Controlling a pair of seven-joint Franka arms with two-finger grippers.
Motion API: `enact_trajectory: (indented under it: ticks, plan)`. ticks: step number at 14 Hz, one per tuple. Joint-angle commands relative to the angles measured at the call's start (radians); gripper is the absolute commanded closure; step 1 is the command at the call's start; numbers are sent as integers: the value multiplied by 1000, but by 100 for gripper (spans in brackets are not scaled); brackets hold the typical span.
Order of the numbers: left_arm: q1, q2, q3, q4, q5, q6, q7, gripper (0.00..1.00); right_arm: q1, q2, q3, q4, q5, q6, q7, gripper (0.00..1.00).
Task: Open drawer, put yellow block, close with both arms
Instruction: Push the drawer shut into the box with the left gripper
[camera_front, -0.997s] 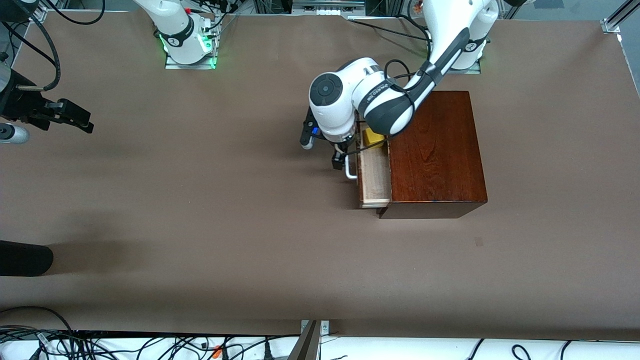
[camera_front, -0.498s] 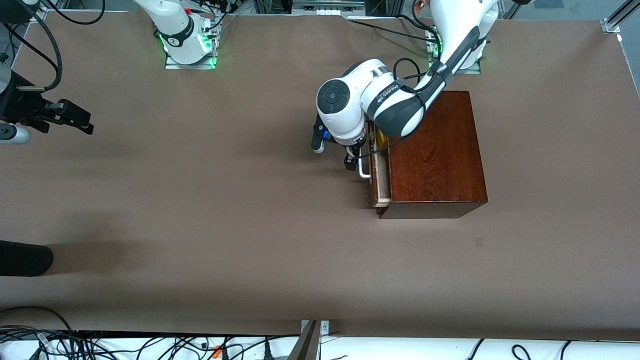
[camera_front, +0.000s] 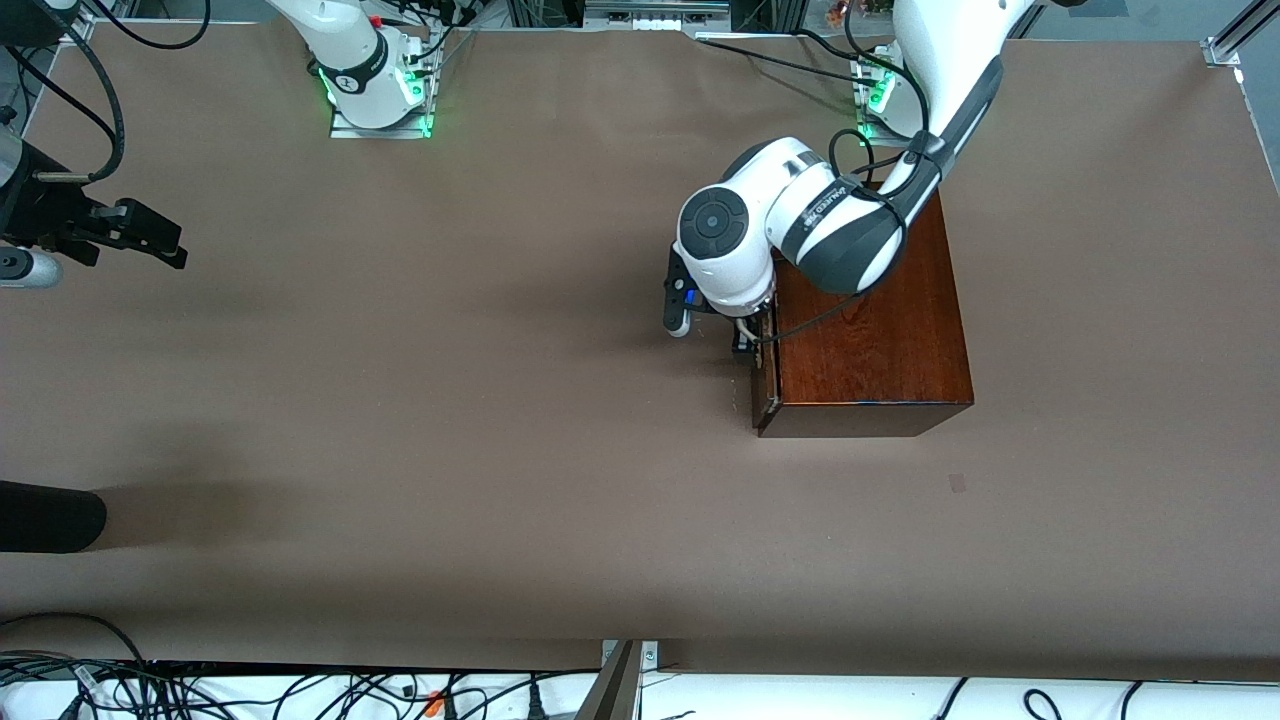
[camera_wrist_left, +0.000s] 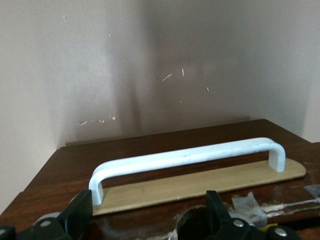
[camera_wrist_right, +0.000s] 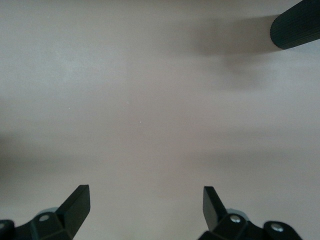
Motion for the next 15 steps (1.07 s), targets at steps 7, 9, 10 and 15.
enact_trajectory:
  ticks: [7,9,10,15]
  plan:
    - [-1,-21,8,0,25,-20,10,0,-4,-19,4,-17,-12,2,-3,0]
    - [0,-23,13,2,34,-23,11,0,-4,-19,4,-17,-12,2,-3,0]
    - [-1,-23,15,2,35,-39,10,0,-4,-19,4,-17,-12,2,-3,0]
    - [-3,-23,7,14,74,-53,3,0,-4,-19,4,-17,-12,6,-3,0]
